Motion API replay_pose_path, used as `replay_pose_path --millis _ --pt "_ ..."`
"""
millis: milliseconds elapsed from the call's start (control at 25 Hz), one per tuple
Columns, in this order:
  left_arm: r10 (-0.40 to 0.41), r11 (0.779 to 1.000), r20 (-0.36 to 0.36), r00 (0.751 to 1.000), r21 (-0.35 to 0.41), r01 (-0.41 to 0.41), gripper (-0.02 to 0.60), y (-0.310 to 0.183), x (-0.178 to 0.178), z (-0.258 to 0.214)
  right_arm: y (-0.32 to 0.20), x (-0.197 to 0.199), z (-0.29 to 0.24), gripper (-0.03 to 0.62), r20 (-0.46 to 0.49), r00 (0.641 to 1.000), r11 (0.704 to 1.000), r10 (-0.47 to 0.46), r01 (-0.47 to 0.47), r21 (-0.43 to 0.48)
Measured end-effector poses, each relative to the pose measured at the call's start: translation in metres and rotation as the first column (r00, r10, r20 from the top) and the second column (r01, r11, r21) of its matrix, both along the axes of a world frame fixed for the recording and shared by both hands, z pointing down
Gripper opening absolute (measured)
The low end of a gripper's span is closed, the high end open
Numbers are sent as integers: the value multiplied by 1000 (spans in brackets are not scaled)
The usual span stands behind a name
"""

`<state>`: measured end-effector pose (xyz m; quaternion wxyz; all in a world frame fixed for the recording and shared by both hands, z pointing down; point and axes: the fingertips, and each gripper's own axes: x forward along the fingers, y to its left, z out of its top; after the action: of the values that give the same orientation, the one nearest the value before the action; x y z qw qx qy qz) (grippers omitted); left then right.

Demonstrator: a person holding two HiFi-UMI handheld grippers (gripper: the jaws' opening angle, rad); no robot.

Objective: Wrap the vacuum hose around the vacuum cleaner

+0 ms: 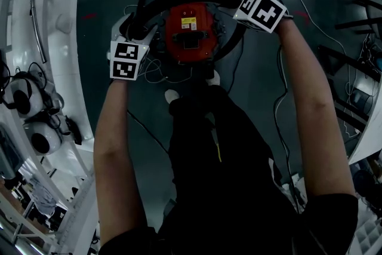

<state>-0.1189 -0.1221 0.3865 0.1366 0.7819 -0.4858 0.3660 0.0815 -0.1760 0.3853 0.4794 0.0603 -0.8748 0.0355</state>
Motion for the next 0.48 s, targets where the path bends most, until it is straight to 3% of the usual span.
replay_pose_path --millis 120,280,400,480 --pt "130 990 25 991 45 -131 318 -11 38 -15 5 -7 4 161 -5 1000 999 -26 26 -19" --pt "291 951 101 951 74 -299 311 -23 87 -29 16 -20 8 161 -6 997 997 -71 71 -43" --pt "384 919 158 910 27 -393 311 -32 111 -22 23 -30 8 161 12 995 994 -97 97 -52" --pt "397 916 160 904 -14 -400 302 -39 116 -15 25 -32 7 161 25 994 993 -102 103 -63"
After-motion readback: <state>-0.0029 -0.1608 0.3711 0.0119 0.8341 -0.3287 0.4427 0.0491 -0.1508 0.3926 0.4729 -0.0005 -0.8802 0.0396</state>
